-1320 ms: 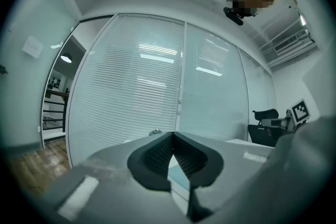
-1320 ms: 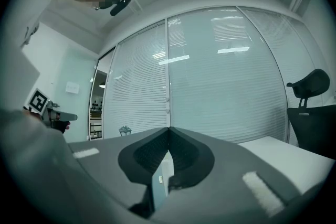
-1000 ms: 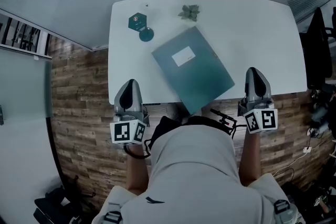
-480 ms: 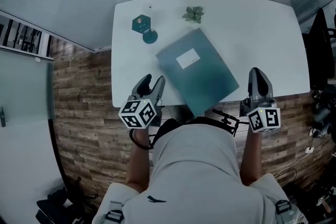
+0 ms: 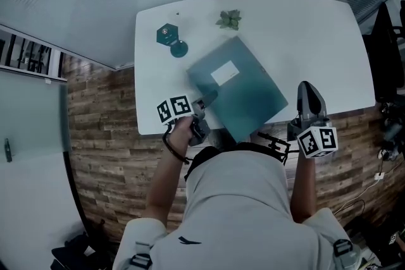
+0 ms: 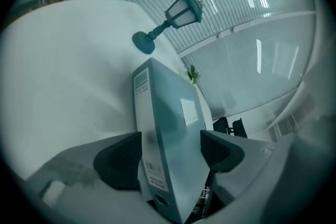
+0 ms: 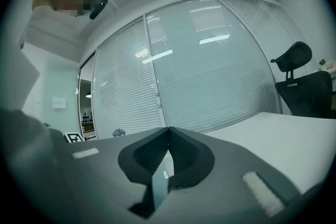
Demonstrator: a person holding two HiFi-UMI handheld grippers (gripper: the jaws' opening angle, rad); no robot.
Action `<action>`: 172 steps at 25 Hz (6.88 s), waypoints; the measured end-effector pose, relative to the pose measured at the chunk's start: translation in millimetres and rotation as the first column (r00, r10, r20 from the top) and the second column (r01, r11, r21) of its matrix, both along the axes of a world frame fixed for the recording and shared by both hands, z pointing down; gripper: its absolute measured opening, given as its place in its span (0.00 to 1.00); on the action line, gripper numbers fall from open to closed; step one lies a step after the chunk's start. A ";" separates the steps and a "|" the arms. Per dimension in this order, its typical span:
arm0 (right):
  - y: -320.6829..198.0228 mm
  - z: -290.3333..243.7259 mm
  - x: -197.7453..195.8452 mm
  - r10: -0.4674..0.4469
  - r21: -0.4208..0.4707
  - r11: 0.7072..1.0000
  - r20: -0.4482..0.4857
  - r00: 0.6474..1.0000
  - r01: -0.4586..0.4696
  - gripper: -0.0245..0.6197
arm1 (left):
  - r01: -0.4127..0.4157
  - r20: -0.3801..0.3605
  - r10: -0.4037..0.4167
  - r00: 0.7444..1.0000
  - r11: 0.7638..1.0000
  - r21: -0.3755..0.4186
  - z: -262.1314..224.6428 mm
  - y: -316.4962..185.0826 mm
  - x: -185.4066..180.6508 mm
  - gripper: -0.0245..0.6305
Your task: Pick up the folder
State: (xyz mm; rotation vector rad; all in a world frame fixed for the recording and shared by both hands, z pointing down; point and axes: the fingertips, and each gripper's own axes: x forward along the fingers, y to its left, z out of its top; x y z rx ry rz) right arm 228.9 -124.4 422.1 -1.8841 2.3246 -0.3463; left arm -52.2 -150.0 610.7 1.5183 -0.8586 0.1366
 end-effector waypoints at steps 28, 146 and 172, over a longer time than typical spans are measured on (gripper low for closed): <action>-61.5 132.4 -62.9 -0.541 -0.656 0.627 0.020 0.841 0.419 0.70 | -0.046 0.034 0.046 0.998 0.999 -0.005 30.1 8.7 10.4 0.52; -50.1 -138.0 -58.4 -0.472 0.233 0.862 0.049 0.880 0.450 0.37 | -0.010 0.103 -0.392 0.914 0.232 0.973 -309.5 59.3 -93.0 0.49; -2.7 -93.1 -58.9 -0.116 0.241 0.961 -0.099 0.988 0.137 0.04 | -0.162 0.304 -0.690 0.656 0.265 0.951 -287.0 59.3 -135.8 0.48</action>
